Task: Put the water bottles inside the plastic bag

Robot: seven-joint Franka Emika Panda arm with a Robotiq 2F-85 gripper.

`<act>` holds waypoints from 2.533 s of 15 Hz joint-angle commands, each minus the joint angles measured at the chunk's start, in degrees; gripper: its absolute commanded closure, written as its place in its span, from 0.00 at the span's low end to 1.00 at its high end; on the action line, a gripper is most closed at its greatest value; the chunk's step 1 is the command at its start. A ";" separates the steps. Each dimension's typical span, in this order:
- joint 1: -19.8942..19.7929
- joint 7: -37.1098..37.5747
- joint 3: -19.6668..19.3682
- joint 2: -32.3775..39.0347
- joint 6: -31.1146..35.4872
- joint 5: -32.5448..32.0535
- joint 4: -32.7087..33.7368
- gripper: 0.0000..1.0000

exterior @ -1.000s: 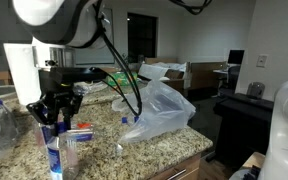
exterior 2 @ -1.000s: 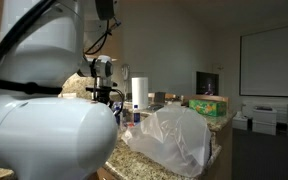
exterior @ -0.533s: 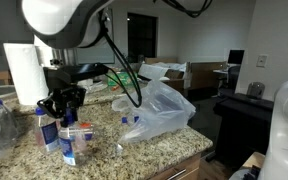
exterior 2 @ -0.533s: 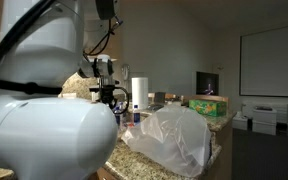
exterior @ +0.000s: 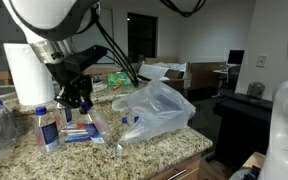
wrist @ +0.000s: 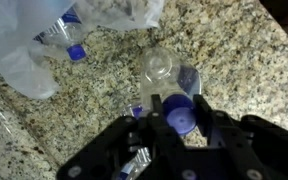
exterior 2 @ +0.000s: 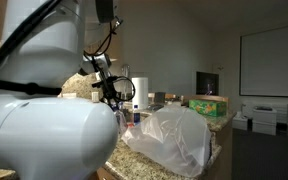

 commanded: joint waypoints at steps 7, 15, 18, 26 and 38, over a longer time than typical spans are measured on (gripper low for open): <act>1.74 -5.60 -0.26 3.10 -13.21 -11.35 2.23 0.90; 2.60 -8.15 -0.40 6.27 -22.29 -20.84 1.97 0.90; 2.69 -9.54 -0.22 8.57 -26.29 -22.76 1.61 0.90; 2.68 -8.63 -1.13 16.48 -32.98 -27.47 -0.48 0.90; 1.75 -7.15 -3.29 20.92 -40.04 -28.72 -0.84 0.15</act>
